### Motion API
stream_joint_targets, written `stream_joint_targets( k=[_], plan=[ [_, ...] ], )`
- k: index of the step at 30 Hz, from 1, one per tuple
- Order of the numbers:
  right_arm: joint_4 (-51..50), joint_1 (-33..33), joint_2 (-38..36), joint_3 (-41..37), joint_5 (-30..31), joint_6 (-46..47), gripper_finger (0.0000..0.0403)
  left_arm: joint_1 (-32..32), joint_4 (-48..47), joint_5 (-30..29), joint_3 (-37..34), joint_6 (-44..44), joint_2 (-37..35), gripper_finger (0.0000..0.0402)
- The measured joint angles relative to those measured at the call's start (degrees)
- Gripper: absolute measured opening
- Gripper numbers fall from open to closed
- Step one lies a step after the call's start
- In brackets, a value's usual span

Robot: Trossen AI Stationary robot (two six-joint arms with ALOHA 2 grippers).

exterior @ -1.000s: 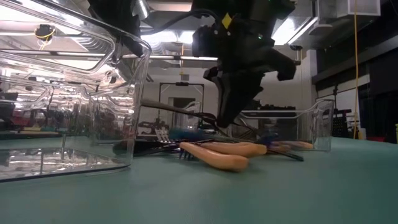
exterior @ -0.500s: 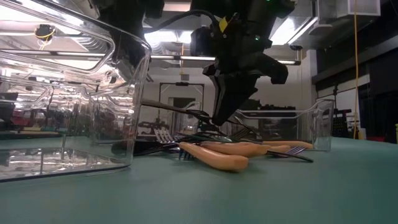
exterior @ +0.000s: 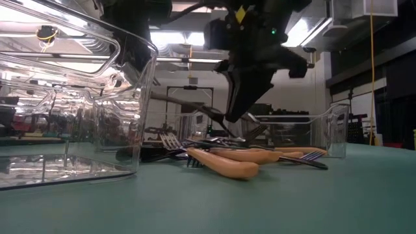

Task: Sort silverware by color (type)
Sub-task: Put the black fork into the bottom transparent bin

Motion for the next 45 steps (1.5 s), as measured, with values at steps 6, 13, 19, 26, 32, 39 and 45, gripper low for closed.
stream_joint_targets(
  k=[6, 13, 19, 26, 32, 39, 45],
  plan=[
    [-5.0, 0.0, -2.4, 0.1, -0.5, -0.2, 0.0004, 0.0, 0.0, 0.3, 0.0, 0.0, 0.0, 0.0157],
    [-7.5, -0.1, -2.9, 0.1, -3.7, 0.4, 0.0004, 0.0, 0.0, 0.2, 0.0, 0.0, 0.0, 0.0157],
    [-6.8, -0.1, -3.7, 0.1, -6.0, 0.4, 0.0004, 0.0, 0.2, 0.1, 0.0, 0.0, 0.0, 0.0157],
    [-6.5, 0.0, -5.6, 0.1, -3.9, -1.2, 0.0004, 0.0, 2.6, 1.9, 0.0, -1.4, 0.0, 0.0157],
    [-4.4, 1.2, -5.9, 0.1, -0.3, -7.3, 0.0004, 0.0, 7.3, 6.2, 0.0, -5.1, -0.1, 0.0157],
    [1.7, 4.7, -5.9, 0.1, 9.6, -16.1, 0.0004, 0.0, 9.0, 6.4, 0.0, -7.4, -0.1, 0.0157],
    [9.5, 6.1, -5.9, 0.1, 15.6, -21.5, 0.0004, 0.0, 9.1, 5.4, 0.0, -8.8, -0.1, 0.0157]
  ],
)
